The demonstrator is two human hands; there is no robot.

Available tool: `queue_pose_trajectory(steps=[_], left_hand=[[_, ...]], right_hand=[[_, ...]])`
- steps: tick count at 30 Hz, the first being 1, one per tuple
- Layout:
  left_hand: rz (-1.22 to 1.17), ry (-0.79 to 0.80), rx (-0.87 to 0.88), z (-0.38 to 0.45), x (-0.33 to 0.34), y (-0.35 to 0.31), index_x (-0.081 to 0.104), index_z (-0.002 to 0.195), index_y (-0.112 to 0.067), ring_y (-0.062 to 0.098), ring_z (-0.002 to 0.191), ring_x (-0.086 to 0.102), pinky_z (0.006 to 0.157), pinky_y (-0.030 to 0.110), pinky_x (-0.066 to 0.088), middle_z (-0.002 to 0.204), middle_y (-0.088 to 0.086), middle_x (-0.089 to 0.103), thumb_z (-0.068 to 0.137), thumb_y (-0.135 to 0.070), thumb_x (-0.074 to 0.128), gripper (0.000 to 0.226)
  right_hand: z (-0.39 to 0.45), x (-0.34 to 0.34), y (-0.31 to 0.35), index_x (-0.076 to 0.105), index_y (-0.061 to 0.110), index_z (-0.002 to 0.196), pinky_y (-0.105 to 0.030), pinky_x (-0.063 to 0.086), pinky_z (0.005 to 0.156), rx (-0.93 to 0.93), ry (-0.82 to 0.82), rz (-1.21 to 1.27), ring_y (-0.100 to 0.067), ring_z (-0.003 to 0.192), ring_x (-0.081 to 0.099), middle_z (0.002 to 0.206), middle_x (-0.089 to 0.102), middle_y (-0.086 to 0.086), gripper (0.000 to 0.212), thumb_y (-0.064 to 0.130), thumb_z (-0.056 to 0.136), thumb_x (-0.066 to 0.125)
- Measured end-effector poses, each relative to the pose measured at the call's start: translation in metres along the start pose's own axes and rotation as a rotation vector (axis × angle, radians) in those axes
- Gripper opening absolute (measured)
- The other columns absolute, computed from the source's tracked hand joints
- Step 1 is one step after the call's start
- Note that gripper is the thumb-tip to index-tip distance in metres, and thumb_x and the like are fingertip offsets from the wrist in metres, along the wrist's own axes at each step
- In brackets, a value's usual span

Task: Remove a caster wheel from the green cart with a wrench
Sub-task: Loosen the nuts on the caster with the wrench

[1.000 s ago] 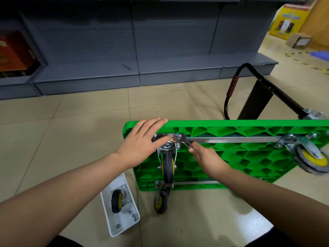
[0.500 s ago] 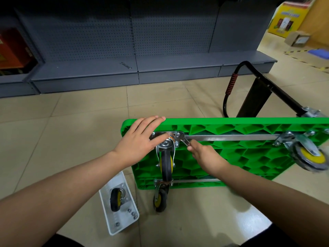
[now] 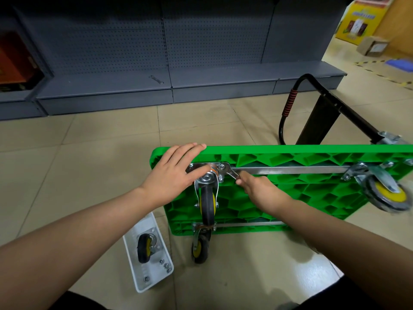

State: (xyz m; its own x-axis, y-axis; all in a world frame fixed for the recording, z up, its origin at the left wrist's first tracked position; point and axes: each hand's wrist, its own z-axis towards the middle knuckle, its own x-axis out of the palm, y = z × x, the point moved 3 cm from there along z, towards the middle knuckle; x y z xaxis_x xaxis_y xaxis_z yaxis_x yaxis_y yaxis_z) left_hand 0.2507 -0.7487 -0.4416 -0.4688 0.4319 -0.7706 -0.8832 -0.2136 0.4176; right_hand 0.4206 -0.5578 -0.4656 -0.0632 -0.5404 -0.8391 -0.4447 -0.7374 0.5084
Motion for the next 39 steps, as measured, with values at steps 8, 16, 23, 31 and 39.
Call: queue_pose_trajectory(steps=[8,16,23,31,39], left_hand=[[-0.006,0.016,0.003,0.001,0.001,0.001,0.051,0.144,-0.032,0.039,0.143,0.038,0.115,0.048,0.028,0.159,0.019,0.035,0.080,-0.008,0.079,0.074],[-0.015,0.020,-0.001,0.002,0.002,0.003,0.051,0.144,-0.032,0.038,0.143,0.038,0.116,0.048,0.029,0.160,0.018,0.035,0.081,-0.008,0.078,0.073],[-0.024,0.008,0.003,0.002,0.003,0.002,0.052,0.144,-0.033,0.038,0.142,0.040,0.115,0.048,0.031,0.159,0.017,0.036,0.083,-0.009,0.078,0.071],[-0.016,0.005,0.006,0.001,0.004,0.001,0.051,0.144,-0.034,0.036,0.143,0.039,0.115,0.047,0.031,0.160,0.016,0.034,0.083,-0.011,0.078,0.071],[-0.012,0.002,0.003,0.000,0.002,0.001,0.050,0.145,-0.034,0.036,0.143,0.039,0.114,0.049,0.034,0.161,0.016,0.034,0.085,-0.015,0.076,0.068]], right_hand=[[0.002,-0.008,0.000,0.033,0.028,0.087,-0.053,0.047,0.056,0.007,0.013,-0.089,-0.030,0.052,0.048,0.063,0.049,-0.004,0.024,0.029,0.108,0.045],[0.007,-0.012,-0.002,0.029,0.033,0.086,-0.052,0.052,0.065,-0.043,0.003,-0.124,-0.040,0.062,0.055,0.070,0.055,-0.015,0.024,0.041,0.106,0.040],[0.006,-0.015,-0.001,0.039,0.021,0.095,-0.047,0.046,0.064,-0.117,-0.016,-0.175,-0.044,0.068,0.054,0.065,0.049,-0.007,0.022,0.040,0.107,0.039],[0.003,-0.019,-0.001,0.046,0.008,0.096,-0.046,0.039,0.064,-0.168,-0.045,-0.123,-0.037,0.064,0.047,0.066,0.048,-0.008,0.027,0.032,0.106,0.044],[0.002,-0.008,-0.002,0.046,0.010,0.091,-0.036,0.046,0.059,-0.097,0.035,0.128,-0.017,0.060,0.049,0.075,0.057,-0.014,0.022,0.025,0.107,0.045]])
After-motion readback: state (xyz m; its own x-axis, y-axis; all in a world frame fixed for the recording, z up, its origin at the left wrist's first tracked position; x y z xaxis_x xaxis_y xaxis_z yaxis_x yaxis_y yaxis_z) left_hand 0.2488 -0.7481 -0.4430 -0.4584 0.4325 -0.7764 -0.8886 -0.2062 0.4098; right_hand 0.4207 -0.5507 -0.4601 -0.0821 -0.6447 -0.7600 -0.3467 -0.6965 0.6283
